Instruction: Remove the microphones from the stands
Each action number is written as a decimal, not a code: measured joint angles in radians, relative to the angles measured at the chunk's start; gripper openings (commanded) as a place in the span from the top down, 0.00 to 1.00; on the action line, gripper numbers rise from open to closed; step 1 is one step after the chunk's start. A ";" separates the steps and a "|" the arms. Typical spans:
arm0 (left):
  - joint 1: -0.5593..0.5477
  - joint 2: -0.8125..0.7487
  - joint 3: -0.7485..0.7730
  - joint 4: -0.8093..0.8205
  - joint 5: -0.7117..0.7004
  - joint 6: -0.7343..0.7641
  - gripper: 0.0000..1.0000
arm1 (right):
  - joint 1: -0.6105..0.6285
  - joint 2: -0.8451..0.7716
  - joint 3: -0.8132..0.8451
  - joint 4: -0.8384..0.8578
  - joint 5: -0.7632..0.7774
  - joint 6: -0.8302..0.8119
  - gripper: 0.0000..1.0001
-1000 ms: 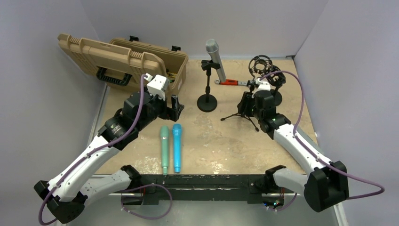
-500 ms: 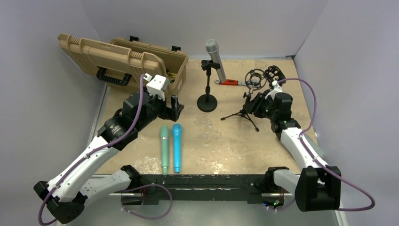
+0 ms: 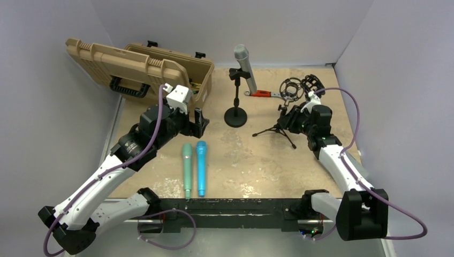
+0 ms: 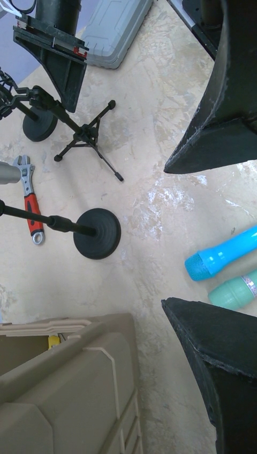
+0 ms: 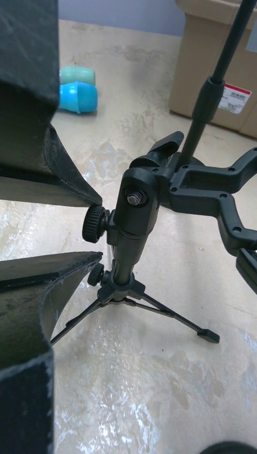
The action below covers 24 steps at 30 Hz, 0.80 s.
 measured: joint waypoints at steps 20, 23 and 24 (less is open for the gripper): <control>0.000 -0.011 0.005 -0.004 0.000 0.000 0.17 | 0.002 -0.166 0.015 -0.137 0.275 -0.069 0.38; 0.000 -0.011 0.005 -0.004 0.000 0.000 0.17 | 0.006 -0.177 0.051 -0.160 0.243 -0.081 0.30; 0.000 -0.011 0.005 -0.004 0.000 0.000 0.17 | 0.011 -0.181 0.066 -0.161 0.233 -0.084 0.27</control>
